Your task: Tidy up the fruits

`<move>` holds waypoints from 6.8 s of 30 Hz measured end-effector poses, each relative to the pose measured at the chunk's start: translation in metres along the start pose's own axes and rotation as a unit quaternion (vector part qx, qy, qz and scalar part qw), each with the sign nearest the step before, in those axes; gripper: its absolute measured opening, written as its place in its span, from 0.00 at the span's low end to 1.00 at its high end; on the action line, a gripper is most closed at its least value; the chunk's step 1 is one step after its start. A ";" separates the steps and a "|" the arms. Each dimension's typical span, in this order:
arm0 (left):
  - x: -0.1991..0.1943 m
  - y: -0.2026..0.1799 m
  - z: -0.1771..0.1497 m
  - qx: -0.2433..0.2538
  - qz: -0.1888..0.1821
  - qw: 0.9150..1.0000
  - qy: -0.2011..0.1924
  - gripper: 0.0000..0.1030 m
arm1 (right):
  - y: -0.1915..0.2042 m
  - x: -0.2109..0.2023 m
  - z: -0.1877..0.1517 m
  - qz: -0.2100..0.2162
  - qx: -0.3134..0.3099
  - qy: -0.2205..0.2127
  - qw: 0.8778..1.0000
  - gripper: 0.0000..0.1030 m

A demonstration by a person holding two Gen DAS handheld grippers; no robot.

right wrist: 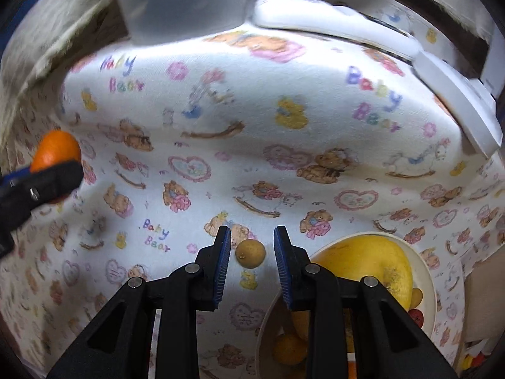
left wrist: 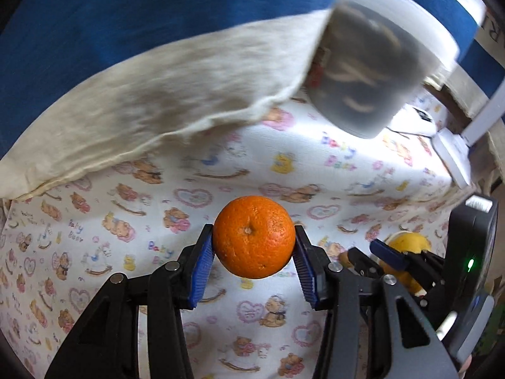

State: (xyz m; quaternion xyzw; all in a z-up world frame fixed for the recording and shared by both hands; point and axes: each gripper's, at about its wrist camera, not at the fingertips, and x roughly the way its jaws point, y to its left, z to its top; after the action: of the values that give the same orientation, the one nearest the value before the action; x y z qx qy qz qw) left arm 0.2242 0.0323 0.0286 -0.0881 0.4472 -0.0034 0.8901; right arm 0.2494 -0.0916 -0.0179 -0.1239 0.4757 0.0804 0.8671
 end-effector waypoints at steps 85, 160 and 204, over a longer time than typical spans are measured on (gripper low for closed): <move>-0.035 -0.117 -0.045 0.158 -0.122 0.980 0.017 0.46 | -0.100 -0.166 -0.044 -0.087 0.084 -0.155 0.980 0.25; -0.088 -0.104 -0.082 0.178 -0.059 0.967 -0.171 0.78 | -0.134 -0.114 -0.128 -0.027 0.103 -0.129 0.986 0.49; -0.082 -0.056 -0.162 0.163 -0.073 0.931 -0.319 0.99 | -0.120 -0.142 -0.206 -0.082 0.121 -0.352 0.925 1.00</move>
State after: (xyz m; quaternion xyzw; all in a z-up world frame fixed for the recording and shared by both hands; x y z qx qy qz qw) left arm 0.0505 -0.0408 0.0081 0.0290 0.1250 -0.1131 0.9853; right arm 0.0383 -0.2697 0.0127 -0.0200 0.1345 -0.0104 0.9907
